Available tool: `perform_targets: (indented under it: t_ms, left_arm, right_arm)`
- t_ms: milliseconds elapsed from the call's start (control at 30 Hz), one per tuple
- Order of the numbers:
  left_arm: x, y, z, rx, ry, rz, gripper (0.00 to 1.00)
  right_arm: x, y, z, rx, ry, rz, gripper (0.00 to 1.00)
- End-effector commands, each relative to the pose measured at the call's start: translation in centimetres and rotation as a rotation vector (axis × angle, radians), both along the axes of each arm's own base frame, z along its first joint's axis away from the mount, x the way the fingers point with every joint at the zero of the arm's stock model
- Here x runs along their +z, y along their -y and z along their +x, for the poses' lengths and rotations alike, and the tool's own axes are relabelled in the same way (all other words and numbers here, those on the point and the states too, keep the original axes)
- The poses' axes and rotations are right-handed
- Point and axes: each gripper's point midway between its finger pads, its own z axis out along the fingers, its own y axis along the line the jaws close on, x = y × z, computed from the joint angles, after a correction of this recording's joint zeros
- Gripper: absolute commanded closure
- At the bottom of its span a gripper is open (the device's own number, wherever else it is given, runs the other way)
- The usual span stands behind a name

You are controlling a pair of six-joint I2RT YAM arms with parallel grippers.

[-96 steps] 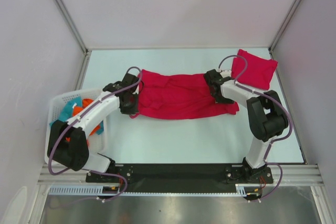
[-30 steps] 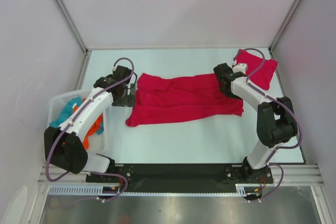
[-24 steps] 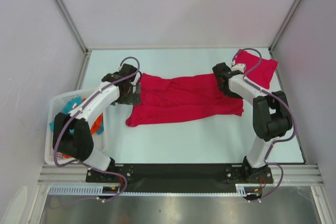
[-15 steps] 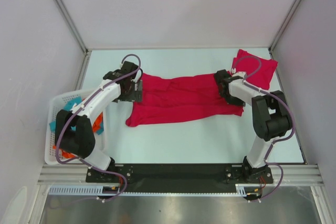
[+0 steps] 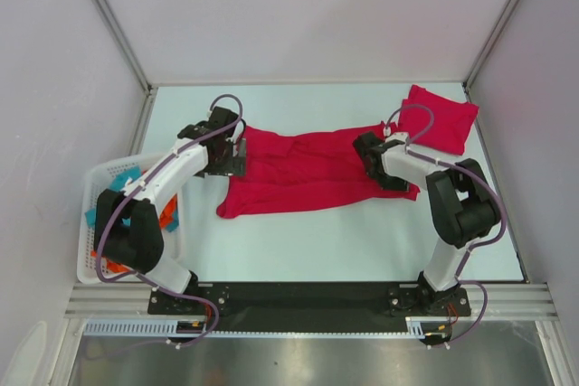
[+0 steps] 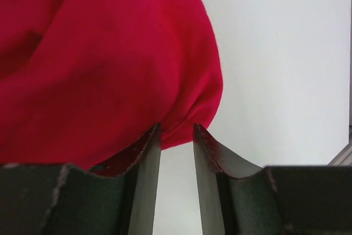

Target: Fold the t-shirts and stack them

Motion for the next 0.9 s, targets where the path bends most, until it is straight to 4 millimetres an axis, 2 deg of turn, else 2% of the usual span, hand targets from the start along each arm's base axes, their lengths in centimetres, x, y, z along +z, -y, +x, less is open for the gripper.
perform_targets:
  t_ms: [0,167,433,667,867]
  left_arm:
    - [0.8,0.0,-0.1,-0.013,0.037,-0.021,0.0]
    - [0.9,-0.2,-0.3,-0.013,0.04,-0.019,0.0]
    - [1.6,-0.1,-0.8,-0.018,0.049,-0.023,0.0]
    - [1.3,-0.3,-1.8,-0.021,0.037,-0.012,0.0]
    - [1.1,-0.4,-2.0,-0.021,0.03,-0.003,0.0]
  right_arm:
    - [1.3,-1.2,0.7,-0.007,0.061,-0.003,0.64]
    - [1.8,-1.1,-0.6,-0.006,0.07,-0.019,0.6]
    - [1.6,0.7,-2.9,-0.04,0.063,-0.073,0.59]
    - [1.4,1.8,-2.9,-0.068,0.067,-0.095,0.55]
    - [1.6,2.5,-1.9,-0.084,0.079,-0.103,0.55]
